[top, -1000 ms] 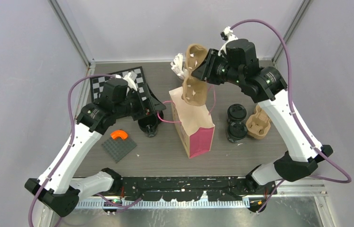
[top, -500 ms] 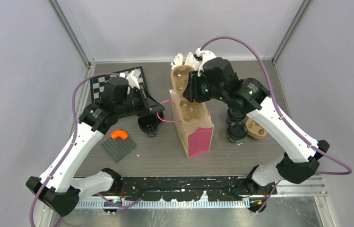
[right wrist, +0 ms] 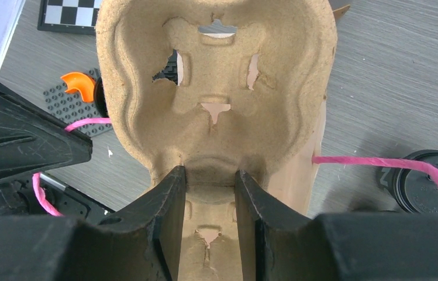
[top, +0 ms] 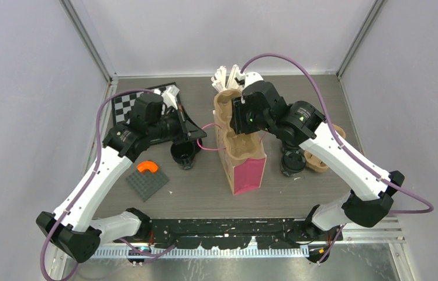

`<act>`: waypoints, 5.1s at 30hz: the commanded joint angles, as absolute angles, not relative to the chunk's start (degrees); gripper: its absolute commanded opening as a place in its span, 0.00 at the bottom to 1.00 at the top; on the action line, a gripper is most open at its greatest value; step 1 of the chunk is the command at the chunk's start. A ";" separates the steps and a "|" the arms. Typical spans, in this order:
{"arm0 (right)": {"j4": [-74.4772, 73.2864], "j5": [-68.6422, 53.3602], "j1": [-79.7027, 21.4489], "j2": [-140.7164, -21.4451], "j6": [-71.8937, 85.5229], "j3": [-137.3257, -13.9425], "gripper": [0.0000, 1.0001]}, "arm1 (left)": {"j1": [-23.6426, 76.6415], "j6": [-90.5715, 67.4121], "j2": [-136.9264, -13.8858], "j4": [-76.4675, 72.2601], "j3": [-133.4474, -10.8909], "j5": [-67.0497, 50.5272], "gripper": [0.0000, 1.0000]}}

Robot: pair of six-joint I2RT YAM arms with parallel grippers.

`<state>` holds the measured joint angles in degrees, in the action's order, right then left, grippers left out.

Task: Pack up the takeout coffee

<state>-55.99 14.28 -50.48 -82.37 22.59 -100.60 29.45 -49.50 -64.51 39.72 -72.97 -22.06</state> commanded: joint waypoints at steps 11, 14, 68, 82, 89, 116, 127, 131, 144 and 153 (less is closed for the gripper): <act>-55.35 17.36 -50.84 -80.55 23.42 -98.98 0.37 | 29.27 -47.64 -63.57 38.86 -75.57 -22.94 0.00; -51.92 17.80 -50.82 -80.85 24.74 -98.77 0.37 | 29.27 -47.48 -63.63 38.85 -75.68 -22.86 0.00; -53.23 18.55 -50.95 -84.41 32.34 -77.35 0.55 | 29.27 -47.22 -63.20 39.59 -74.88 -24.61 0.00; -56.40 11.07 -50.96 -79.96 33.64 -91.77 0.60 | 29.22 -42.98 -64.49 44.53 -78.07 -23.03 0.04; -51.83 12.17 -50.98 -76.18 35.23 -95.64 0.78 | 29.27 -40.66 -65.36 44.44 -79.58 -21.94 0.05; -51.97 31.53 -51.00 -63.97 36.53 -95.68 0.77 | 29.26 -41.31 -64.11 53.27 -83.47 -20.05 0.93; -67.45 39.93 -50.93 -72.91 39.32 -107.24 0.77 | 33.40 -43.69 -58.90 48.65 -76.51 -20.92 0.94; -67.35 37.42 -50.97 -72.13 34.53 -106.87 0.78 | 39.39 -47.96 -58.95 47.51 -75.36 -12.44 0.90; -63.86 39.44 -50.98 -58.86 35.30 -94.65 0.80 | 55.10 -55.31 -73.85 49.10 -83.08 5.14 0.83; -63.56 38.63 -50.95 -55.82 40.03 -89.45 0.79 | 55.11 -52.36 -74.61 51.21 -85.01 7.54 0.51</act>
<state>-65.63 37.45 -50.68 -56.07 37.60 -90.32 55.02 -53.63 -75.46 51.00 -82.87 5.28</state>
